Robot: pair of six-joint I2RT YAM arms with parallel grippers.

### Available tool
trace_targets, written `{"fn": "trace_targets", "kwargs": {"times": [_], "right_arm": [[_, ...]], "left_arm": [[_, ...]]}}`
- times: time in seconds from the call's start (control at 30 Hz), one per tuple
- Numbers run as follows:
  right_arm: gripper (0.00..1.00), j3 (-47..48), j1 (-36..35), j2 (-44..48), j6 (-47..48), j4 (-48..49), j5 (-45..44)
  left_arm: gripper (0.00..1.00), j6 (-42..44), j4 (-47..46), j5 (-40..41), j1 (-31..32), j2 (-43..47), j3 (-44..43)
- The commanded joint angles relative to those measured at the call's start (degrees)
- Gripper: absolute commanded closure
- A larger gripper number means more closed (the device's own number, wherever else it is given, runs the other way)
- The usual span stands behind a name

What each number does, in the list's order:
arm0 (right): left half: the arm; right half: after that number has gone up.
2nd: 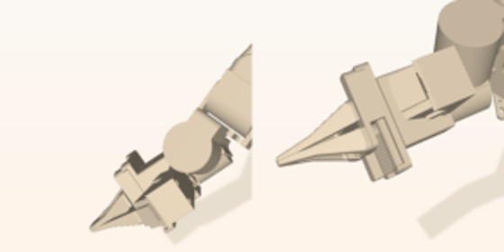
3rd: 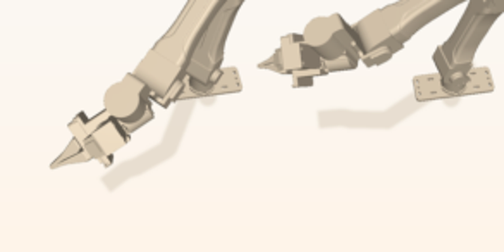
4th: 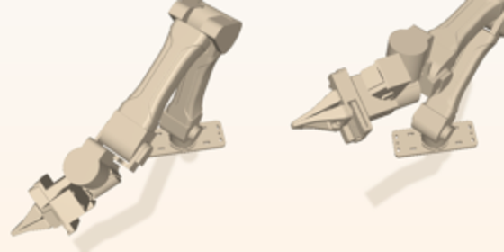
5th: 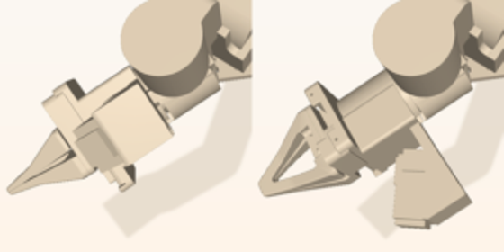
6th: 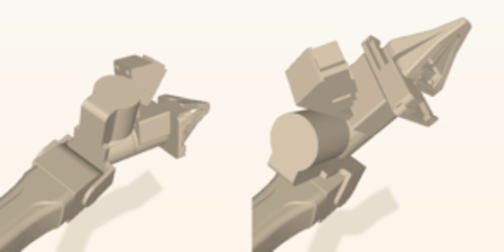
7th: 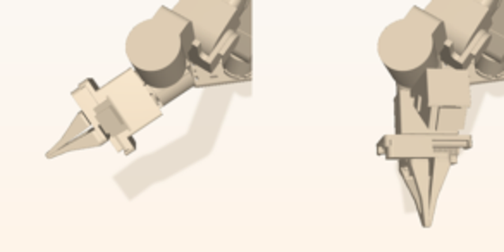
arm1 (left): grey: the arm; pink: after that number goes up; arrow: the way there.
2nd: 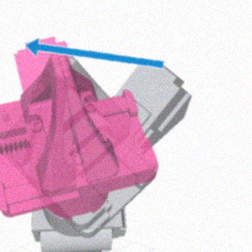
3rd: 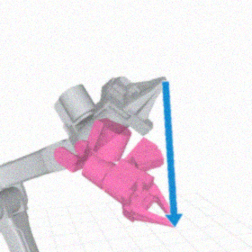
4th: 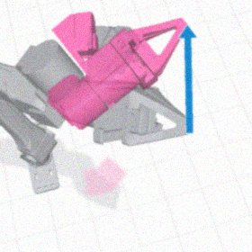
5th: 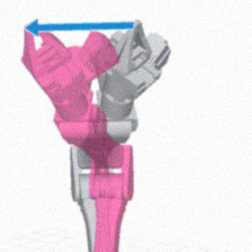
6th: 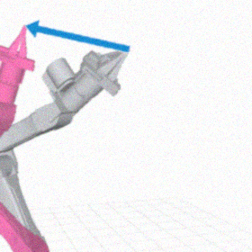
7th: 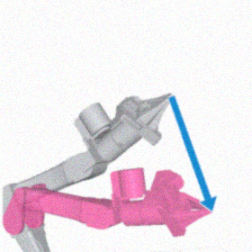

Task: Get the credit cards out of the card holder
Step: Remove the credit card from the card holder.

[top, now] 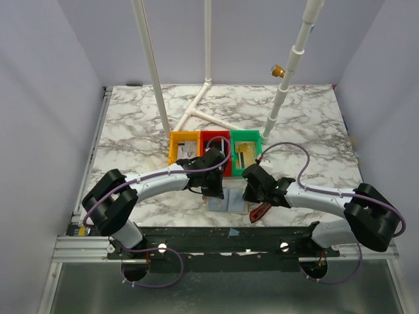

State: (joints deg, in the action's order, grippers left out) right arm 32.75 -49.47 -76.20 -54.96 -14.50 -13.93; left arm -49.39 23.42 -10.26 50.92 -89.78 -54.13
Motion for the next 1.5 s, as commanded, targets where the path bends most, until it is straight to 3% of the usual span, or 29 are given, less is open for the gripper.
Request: {"fn": "trace_targets", "kwargs": {"times": [0.0,0.33,0.63,0.7,0.87,1.13,1.47], "right_arm": [[0.99,0.7,0.9,-3.8,2.9,1.6,0.0],[0.97,3.4,3.3,-5.2,7.8,2.3,0.5],[0.62,6.2,3.3,7.5,9.0,-3.9,5.8],[0.58,7.1,3.3,8.6,8.7,-3.8,8.4],[0.59,7.1,3.2,5.7,7.3,0.3,13.5],[0.69,4.7,3.2,-2.3,4.6,11.0,21.1],[0.71,2.1,3.3,-6.7,2.9,16.9,21.7]], "left_arm": [[1.0,0.0,0.2,2.3,-0.5,2.8,1.9],[1.0,0.4,1.2,6.1,-2.5,5.3,5.2],[1.0,1.2,0.1,6.3,-3.6,4.2,4.6],[1.0,1.2,-0.1,6.2,-3.8,3.9,4.6],[1.0,1.0,-0.6,6.2,-4.3,3.8,4.8],[1.0,1.0,-1.7,5.9,-4.3,2.4,5.0],[1.0,1.2,-3.5,4.9,-4.3,-0.5,5.3]]}}
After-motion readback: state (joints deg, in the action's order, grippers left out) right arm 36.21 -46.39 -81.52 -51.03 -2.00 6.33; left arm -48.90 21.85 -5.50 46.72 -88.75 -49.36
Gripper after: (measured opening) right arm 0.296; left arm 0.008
